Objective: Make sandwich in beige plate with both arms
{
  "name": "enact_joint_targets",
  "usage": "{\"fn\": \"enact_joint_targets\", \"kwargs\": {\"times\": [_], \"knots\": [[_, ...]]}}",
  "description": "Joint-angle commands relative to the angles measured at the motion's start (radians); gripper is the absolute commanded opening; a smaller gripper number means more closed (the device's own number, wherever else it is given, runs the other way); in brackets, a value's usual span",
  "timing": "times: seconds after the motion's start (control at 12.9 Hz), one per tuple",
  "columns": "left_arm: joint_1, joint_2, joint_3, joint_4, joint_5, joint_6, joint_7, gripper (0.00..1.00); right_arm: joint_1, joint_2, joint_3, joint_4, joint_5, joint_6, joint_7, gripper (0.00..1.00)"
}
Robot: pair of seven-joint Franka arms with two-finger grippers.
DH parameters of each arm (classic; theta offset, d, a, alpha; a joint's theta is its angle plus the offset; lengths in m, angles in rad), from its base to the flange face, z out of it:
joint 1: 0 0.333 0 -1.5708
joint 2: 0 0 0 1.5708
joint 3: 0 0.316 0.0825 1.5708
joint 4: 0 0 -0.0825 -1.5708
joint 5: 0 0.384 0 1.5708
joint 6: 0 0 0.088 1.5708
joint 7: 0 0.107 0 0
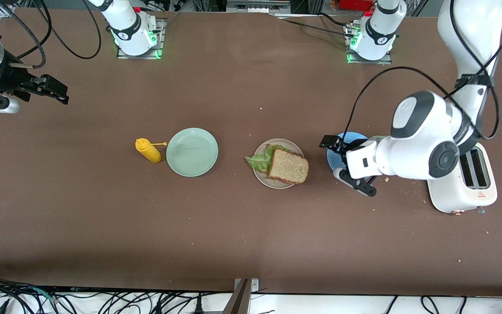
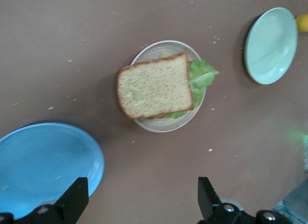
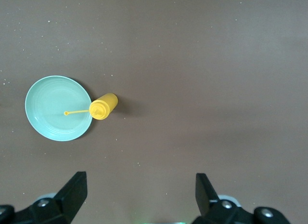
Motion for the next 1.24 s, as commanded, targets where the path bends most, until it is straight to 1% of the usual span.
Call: {"fn": "enact_joint_targets", "kwargs": {"times": [0.0, 0.15, 0.23, 0.39, 0.46, 0.54, 0.62, 0.7, 0.85, 0.93, 1.0, 1.08, 1.16], "knots": [[-0.005, -0.099, 0.006, -0.018, 0.187, -0.035, -0.019, 1.0, -0.002, 0.005, -0.003, 0.016, 0.008, -0.004, -0.014, 1.0], [0.004, -0.145, 0.014, -0.013, 0.225, -0.064, -0.021, 1.0, -0.004, 0.005, -0.006, 0.016, 0.009, -0.002, -0.042, 1.0], [0.008, -0.163, 0.02, -0.012, 0.225, -0.098, -0.019, 1.0, -0.004, 0.005, -0.007, 0.016, 0.011, -0.002, -0.042, 1.0], [0.033, -0.182, 0.022, 0.027, 0.223, -0.176, -0.019, 1.0, -0.004, 0.005, -0.014, 0.016, 0.011, -0.002, -0.043, 1.0], [0.051, -0.193, 0.022, 0.031, 0.211, -0.186, -0.016, 1.0, -0.004, 0.005, -0.02, 0.016, 0.014, -0.002, -0.045, 1.0], [0.053, -0.231, 0.04, 0.013, 0.214, -0.184, -0.019, 1.0, -0.004, 0.005, -0.02, 0.016, 0.014, -0.002, -0.045, 1.0], [0.047, -0.251, 0.08, 0.007, 0.208, -0.183, -0.018, 1.0, -0.004, 0.005, -0.021, 0.017, 0.012, -0.001, -0.045, 1.0], [0.038, -0.266, 0.097, 0.007, 0.212, -0.184, -0.01, 1.0, -0.004, 0.005, -0.021, 0.016, 0.011, 0.001, -0.045, 1.0], [0.018, -0.292, 0.103, -0.001, 0.215, -0.196, -0.021, 1.0, -0.004, 0.003, -0.021, 0.017, 0.006, 0.001, -0.043, 1.0], [-0.005, -0.318, 0.137, -0.031, 0.205, -0.184, -0.021, 1.0, -0.004, 0.002, -0.021, 0.016, 0.006, 0.001, -0.043, 1.0], [-0.028, -0.341, 0.198, -0.057, 0.174, -0.152, -0.019, 1.0, -0.004, 0.002, -0.021, 0.016, 0.006, 0.001, -0.043, 1.0], [-0.041, -0.382, 0.25, -0.111, 0.124, -0.112, -0.019, 1.0, -0.004, 0.003, -0.021, 0.016, 0.006, 0.001, -0.043, 1.0], [-0.041, -0.433, 0.267, -0.181, 0.099, -0.07, -0.018, 1.0, -0.004, 0.002, -0.021, 0.016, 0.006, 0.001, -0.043, 1.0]]}}
